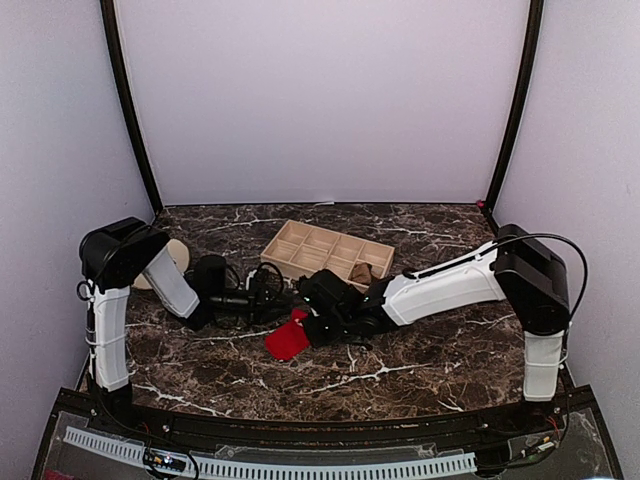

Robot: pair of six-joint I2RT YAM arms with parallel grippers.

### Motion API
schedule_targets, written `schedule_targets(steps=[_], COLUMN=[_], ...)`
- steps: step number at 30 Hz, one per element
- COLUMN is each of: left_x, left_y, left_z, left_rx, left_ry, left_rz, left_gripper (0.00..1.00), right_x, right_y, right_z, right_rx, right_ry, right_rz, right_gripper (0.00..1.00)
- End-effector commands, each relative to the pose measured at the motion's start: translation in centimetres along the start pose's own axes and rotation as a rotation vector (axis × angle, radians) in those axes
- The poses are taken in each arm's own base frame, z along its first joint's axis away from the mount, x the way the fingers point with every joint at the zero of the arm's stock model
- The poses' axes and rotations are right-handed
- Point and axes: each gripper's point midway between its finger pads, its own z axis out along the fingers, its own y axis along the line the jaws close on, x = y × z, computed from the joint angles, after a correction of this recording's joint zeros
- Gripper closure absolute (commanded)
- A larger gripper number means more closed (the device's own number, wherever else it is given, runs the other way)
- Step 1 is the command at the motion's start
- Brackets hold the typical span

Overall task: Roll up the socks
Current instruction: Roll the sock at the center of the board.

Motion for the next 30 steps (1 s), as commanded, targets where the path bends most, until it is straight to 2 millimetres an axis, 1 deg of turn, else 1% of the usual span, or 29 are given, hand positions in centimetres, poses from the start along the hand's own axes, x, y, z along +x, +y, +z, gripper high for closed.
schedule_targets(steps=[1, 7, 8, 10, 11, 13, 15, 21, 30], left_x=[1.4, 1.9, 1.8, 1.7, 1.7, 1.7, 1.8, 2.9, 3.9], left_y=[1.2, 0.6, 0.3, -0.3, -0.6, -1.2, -1.7, -2.0, -4.1], left_z=[-0.6, -1.5, -1.5, -1.6, -1.6, -1.6, -1.5, -0.9, 0.5], left_rx=[-0.112, -0.200, -0.207, -0.211, -0.212, -0.215, -0.221, -0.236, -0.211], left_ry=[0.037, 0.025, 0.025, 0.026, 0.029, 0.034, 0.043, 0.079, 0.110], left_rz=[-0.072, -0.086, -0.086, -0.085, -0.085, -0.088, -0.093, -0.163, -0.217], left_gripper=[0.70, 0.55, 0.52, 0.42, 0.39, 0.35, 0.33, 0.32, 0.33], right_x=[1.1, 1.4, 1.4, 1.4, 1.4, 1.3, 1.2, 0.7, 0.7], right_y=[-1.2, -1.0, -0.8, -0.6, -0.5, -0.2, 0.1, 0.8, 2.4], right_z=[0.4, 0.4, 0.4, 0.3, 0.3, 0.1, 0.0, -0.9, -1.6], right_rx=[0.157, 0.223, 0.230, 0.249, 0.257, 0.270, 0.277, 0.299, 0.300], right_ry=[0.023, 0.010, 0.004, -0.004, -0.010, -0.020, -0.032, -0.080, -0.127], right_rz=[-0.127, -0.184, -0.192, -0.211, -0.219, -0.235, -0.242, -0.267, -0.320], right_gripper=[1.00, 1.00, 1.00, 1.00, 1.00, 1.00, 1.00, 1.00, 1.00])
